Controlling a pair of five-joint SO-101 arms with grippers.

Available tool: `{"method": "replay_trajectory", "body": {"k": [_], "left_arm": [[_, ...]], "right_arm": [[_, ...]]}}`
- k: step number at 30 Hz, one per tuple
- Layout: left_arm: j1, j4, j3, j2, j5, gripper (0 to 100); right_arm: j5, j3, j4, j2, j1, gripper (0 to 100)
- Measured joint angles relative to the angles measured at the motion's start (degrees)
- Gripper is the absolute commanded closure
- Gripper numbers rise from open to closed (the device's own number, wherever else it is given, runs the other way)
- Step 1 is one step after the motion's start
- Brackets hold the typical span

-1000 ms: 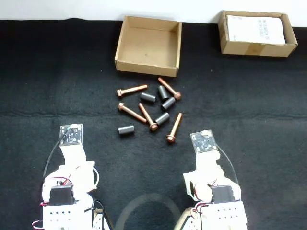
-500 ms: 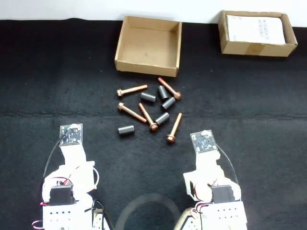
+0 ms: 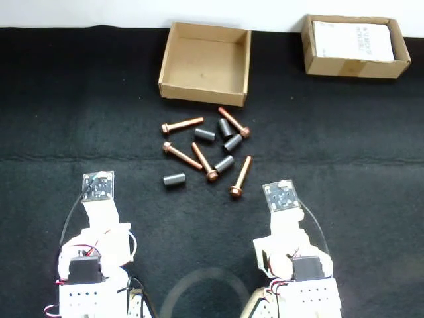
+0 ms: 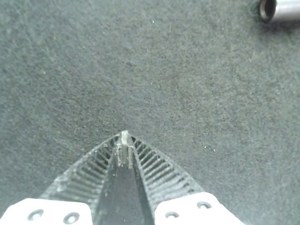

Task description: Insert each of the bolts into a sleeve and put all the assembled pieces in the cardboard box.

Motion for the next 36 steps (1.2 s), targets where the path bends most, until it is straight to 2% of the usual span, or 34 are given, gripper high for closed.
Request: {"method": "replay_trajectory", "body": {"k": [9, 14, 16, 23, 30, 36], "left_arm": [[0.0, -0.6, 0.0, 0.0, -0.7, 99], [0.0, -10.1, 0.0, 0.0, -2.9, 99], [0.0, -11.5, 0.0, 0.0, -3.0, 99], [0.3, -6.9, 0.0, 0.0, -3.0, 99], [5.9, -6.7, 0.0, 0.0, -3.0, 99], [13.9, -9.7, 0.0, 0.0, -3.0, 99]], "right_arm": [[0.0, 0.0, 0.0, 0.0, 0.0, 96.6], [0.0, 0.0, 0.0, 0.0, 0.0, 96.6], [0.0, 0.0, 0.0, 0.0, 0.0, 96.6], [0.0, 0.0, 0.0, 0.0, 0.0, 96.6], [0.0, 0.0, 0.0, 0.0, 0.0, 96.6], [0.0, 0.0, 0.0, 0.0, 0.0, 96.6]]}}
